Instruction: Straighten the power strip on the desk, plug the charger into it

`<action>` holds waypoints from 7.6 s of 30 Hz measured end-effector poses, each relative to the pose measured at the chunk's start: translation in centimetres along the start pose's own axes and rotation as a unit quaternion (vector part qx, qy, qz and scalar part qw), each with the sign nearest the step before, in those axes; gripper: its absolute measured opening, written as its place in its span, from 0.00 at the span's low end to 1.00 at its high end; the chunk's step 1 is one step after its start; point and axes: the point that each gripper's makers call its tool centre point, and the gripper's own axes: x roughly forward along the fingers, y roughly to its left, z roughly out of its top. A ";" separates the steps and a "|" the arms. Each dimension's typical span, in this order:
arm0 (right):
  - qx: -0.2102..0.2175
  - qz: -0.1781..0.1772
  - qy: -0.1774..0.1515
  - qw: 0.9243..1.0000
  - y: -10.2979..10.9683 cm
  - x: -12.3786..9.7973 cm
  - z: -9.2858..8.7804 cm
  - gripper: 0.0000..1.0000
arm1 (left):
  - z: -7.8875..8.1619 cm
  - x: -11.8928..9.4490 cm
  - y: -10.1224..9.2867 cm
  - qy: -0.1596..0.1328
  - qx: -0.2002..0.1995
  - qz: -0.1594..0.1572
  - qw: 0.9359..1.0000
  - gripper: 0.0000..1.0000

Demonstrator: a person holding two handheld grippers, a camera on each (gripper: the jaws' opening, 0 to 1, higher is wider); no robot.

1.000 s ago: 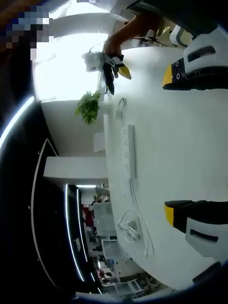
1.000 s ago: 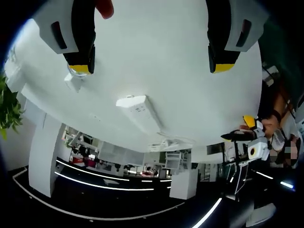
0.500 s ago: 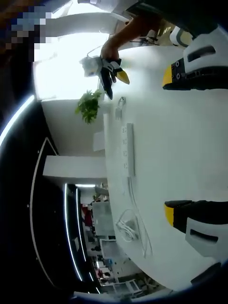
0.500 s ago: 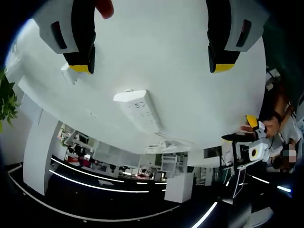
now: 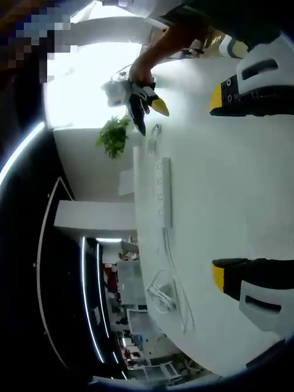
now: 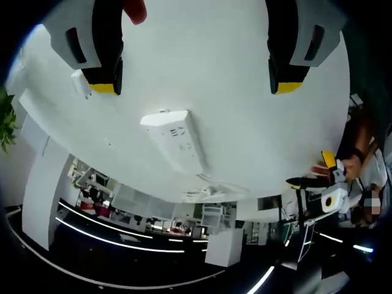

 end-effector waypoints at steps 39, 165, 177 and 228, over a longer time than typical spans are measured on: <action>0.008 0.042 0.025 0.999 -2.7 5.0 -0.4 1.00 | -0.2 0.4 0.9 0.002 -0.003 0.005 1.000 0.99; 0.018 0.103 0.036 0.994 -4.8 11.2 0.6 0.69 | -0.2 0.8 1.7 -0.004 -0.008 0.013 1.000 0.97; 0.003 0.125 0.046 0.991 -5.3 11.4 0.3 0.69 | -0.1 0.5 1.9 -0.006 -0.010 0.017 1.000 0.96; -0.071 0.228 0.041 0.970 -6.4 12.0 0.2 0.69 | 0.3 1.2 1.9 -0.004 -0.005 0.019 1.000 0.95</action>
